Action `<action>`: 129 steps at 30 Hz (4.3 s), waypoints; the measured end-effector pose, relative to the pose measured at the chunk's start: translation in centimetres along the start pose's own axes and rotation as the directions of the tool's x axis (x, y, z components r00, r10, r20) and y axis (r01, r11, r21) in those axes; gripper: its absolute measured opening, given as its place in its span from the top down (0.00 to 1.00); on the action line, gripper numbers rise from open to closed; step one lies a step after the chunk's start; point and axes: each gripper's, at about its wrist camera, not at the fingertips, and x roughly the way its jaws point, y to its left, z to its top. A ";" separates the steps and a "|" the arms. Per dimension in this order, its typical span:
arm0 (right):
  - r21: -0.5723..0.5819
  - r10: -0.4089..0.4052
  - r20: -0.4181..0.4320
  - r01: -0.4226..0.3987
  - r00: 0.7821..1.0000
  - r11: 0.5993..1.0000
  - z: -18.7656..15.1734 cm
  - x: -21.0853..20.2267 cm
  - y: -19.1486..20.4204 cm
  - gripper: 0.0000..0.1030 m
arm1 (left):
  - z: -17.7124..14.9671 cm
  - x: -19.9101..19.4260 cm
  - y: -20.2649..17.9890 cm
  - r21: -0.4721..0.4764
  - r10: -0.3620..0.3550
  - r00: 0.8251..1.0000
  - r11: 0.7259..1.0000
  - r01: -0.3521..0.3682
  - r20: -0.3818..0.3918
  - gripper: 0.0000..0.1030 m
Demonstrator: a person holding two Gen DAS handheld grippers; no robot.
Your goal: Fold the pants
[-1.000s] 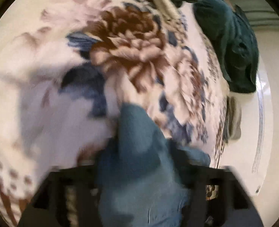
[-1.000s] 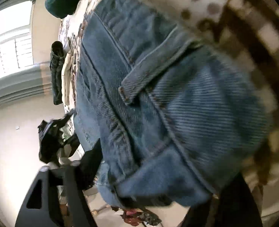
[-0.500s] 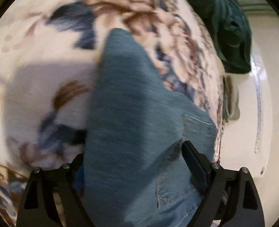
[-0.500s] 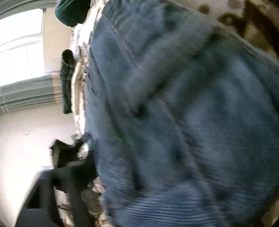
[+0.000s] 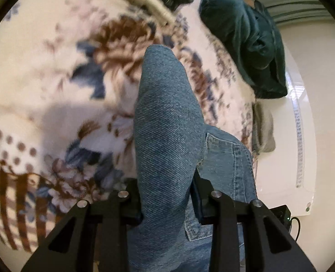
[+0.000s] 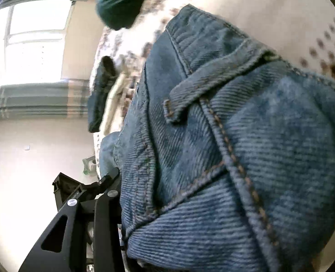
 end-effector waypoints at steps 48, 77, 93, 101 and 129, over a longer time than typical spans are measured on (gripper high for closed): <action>-0.038 -0.068 0.067 0.071 0.995 0.997 18.0 35.0 26.7 0.16 | 52.1 -5.7 10.9 0.131 0.110 0.993 0.985 -0.113 0.031 0.64; -0.420 -0.556 0.493 0.743 0.669 0.522 11.3 17.7 46.2 0.00 | 34.9 -18.8 -6.4 0.287 0.504 0.777 0.735 -0.615 0.376 0.06; -0.548 -0.332 0.603 0.679 0.725 0.489 -5.4 -6.2 57.9 0.00 | 16.8 -35.9 -18.3 0.238 0.439 0.697 0.723 -0.649 0.567 0.06; -0.570 -0.250 0.642 0.669 0.725 0.477 -12.9 -15.0 61.1 0.00 | 10.4 -41.6 -20.7 0.229 0.417 0.670 0.719 -0.657 0.614 0.06; -0.567 -0.244 0.650 0.673 0.719 0.474 -17.3 -18.1 62.9 0.00 | 6.9 -46.2 -19.4 0.186 0.440 0.619 0.698 -0.692 0.651 0.02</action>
